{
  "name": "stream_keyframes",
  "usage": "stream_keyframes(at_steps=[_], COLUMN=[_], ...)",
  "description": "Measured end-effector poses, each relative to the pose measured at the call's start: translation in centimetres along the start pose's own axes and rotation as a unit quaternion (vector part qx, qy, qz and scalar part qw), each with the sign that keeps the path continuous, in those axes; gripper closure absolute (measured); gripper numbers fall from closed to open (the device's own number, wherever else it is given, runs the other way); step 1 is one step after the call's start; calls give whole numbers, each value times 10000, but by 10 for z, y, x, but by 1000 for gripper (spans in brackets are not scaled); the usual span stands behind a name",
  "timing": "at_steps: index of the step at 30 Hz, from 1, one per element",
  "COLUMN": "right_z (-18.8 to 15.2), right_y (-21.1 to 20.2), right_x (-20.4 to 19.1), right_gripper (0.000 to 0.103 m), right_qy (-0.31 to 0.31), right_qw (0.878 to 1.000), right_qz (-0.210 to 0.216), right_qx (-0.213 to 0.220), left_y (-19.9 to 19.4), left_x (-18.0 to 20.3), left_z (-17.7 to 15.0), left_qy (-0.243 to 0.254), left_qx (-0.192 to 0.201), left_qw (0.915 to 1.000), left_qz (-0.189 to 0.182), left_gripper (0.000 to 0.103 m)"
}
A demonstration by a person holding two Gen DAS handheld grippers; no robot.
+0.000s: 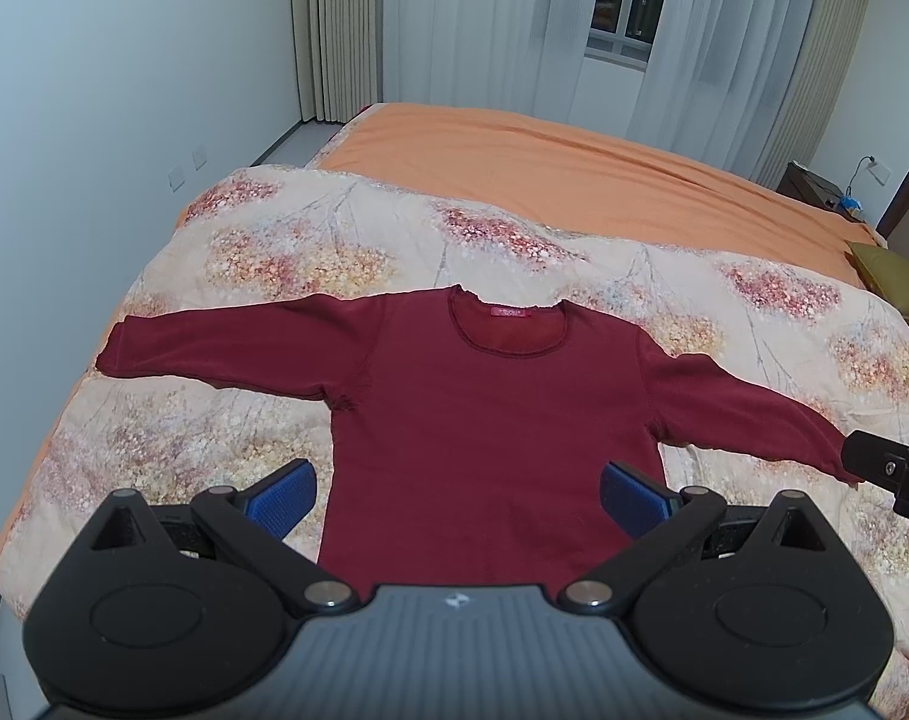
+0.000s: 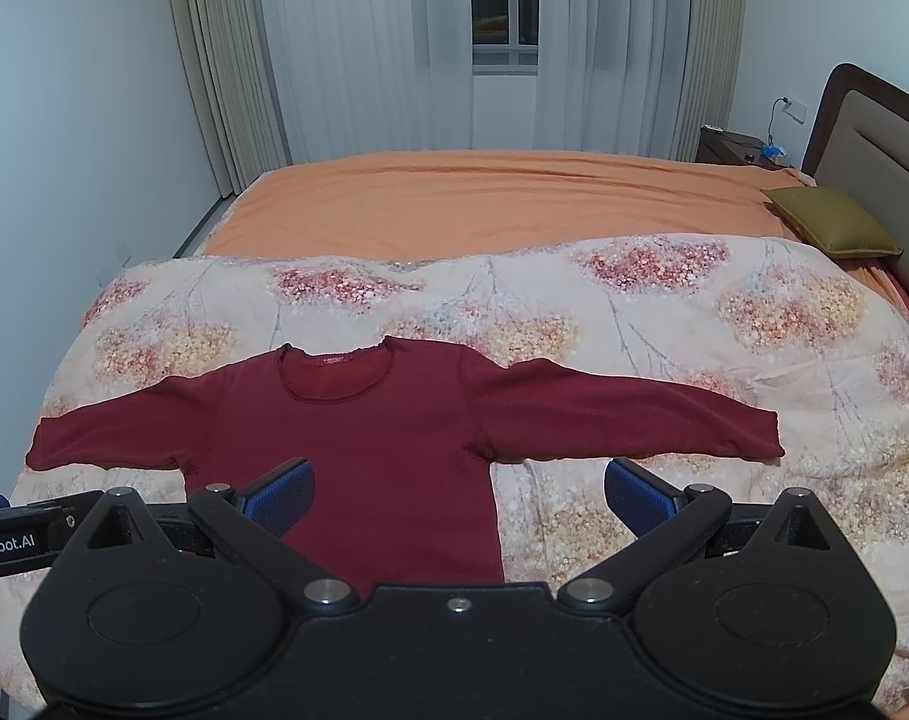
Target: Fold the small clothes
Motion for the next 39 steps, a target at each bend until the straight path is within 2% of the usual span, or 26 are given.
stream_keyframes(at_steps=[15,19,23,25,27,30,32,36,39], right_z=[-3,-6,-10,-15,-26,-45,-52,-43,-43], right_y=[3,3,4,14,33,59,69,75,117], right_x=[6,17,32,39,50,79,104,180,256], right_gripper=[0,1,1,1,1,1,1,1,0], right_qy=[83,285,492,453,527,885,940,1163,1680], right_qw=[10000,9991,9965,9963,9931,9835,9851,9891,9781], right_qz=[42,308,628,723,991,1388,1198,780,830], right_qx=[-23,81,253,84,-333,-757,-794,-452,-905], left_y=[1,4,5,10,18,34,42,48,61], left_x=[10,12,16,17,17,18,21,35,53], left_z=[-4,-7,-12,-14,-18,-26,-32,-36,-35], left_qy=[75,118,10,-66,-107,-278,-409,-381,-224], left_qx=[-60,-91,19,-46,-147,-430,-580,-587,-727], left_qw=[10000,9999,9995,9987,9962,9898,9849,9844,9875], left_qz=[21,-22,-302,-498,-847,-1326,-1576,-1615,-1382], left_gripper=[0,0,0,0,0,0,0,0,0])
Point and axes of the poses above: each gripper's, at about its wrist camera, not at the fingertips, and y roughly the way its jaws point, x to its right, z to its top, the point moved 2 cm from there along y, roughly the way its jaws point, and after that the axes turned 6 degrees about -x, right-handed, at the moved point
